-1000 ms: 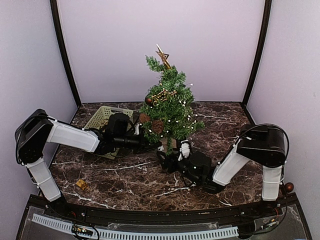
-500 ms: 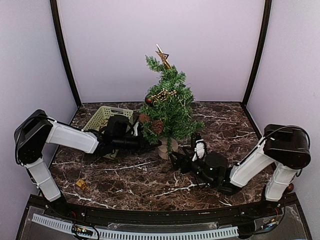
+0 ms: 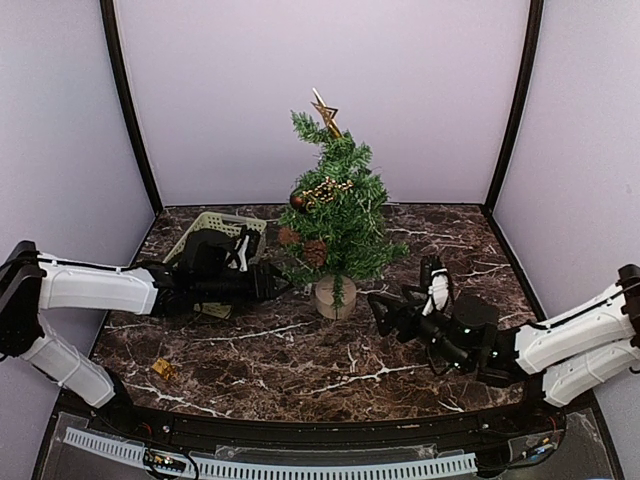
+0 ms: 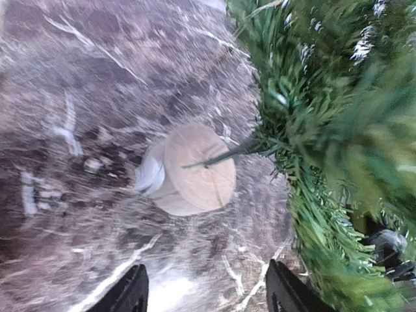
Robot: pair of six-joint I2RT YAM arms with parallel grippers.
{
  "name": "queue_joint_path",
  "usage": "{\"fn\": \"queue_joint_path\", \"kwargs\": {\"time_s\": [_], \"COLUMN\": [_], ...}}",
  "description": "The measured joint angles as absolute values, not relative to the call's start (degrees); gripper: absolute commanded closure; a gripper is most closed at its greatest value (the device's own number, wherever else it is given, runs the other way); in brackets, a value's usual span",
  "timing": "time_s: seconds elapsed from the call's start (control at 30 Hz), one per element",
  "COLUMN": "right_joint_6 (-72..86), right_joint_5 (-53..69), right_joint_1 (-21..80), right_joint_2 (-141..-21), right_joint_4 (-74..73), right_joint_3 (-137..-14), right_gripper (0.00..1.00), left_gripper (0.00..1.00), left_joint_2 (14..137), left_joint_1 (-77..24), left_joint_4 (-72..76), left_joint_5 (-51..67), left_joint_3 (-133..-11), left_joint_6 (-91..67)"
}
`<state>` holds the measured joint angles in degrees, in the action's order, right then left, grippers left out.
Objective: Decorate the small christmas tree
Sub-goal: Adjust the light string, then reset both arms
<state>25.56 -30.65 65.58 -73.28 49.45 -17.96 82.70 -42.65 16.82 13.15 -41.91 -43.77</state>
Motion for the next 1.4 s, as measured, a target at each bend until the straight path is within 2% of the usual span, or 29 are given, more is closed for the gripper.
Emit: {"fn": "queue_joint_path", "kwargs": {"time_s": [0.17,0.3,0.43,0.6,0.83,0.87,1.0,1.07,1.27,1.4], "right_joint_6": [24.82,24.53,24.51,24.71,24.27,23.59,22.65,22.13,18.46,15.64], "right_joint_5": [-30.50,-29.78,-27.40,-20.80,-11.35,-8.75,-5.32,-5.50,-6.20,-8.10], "right_joint_1": [63.20,57.84,48.36,32.99,14.15,5.41,-2.87,-7.86,-10.20,-10.20], "right_joint_2": [-59.07,-51.40,-50.39,-56.16,-66.54,-66.81,-65.91,-64.66,-59.53,-56.62], "right_joint_4": [38.92,30.13,21.45,16.45,18.20,22.24,26.65,29.30,36.75,41.80], "right_joint_3": [-18.00,-19.42,-24.29,-29.30,-29.19,-26.92,-24.16,-21.63,-14.72,-11.55], "right_gripper": [0.02,0.01,0.01,0.01,0.01,0.01,0.01,0.01,0.01,0.01], "left_gripper": [0.30,0.29,0.29,0.28,0.27,0.27,0.27,0.23,0.19,0.19], "left_joint_2": [74.37,69.91,69.08,70.91,76.66,75.92,71.94,68.05,58.13,57.10], "left_joint_1": [-41.58,-36.36,-28.91,-21.85,-12.21,-5.69,-1.98,-0.69,-0.19,-0.19], "left_joint_4": [10.20,7.84,8.38,11.77,18.85,24.45,30.11,32.12,37.98,40.86], "left_joint_5": [6.68,4.80,4.75,6.17,8.43,9.19,7.81,5.54,-1.91,-4.19], "left_joint_3": [-41.67,-41.67,-41.69,-42.46,-43.62,-40.27,-33.45,-28.45,-17.74,-15.00], "left_joint_6": [-37.78,-31.86,-24.45,-15.90,-9.58,-8.75,-8.03,-7.25,-3.99,-2.39]}}
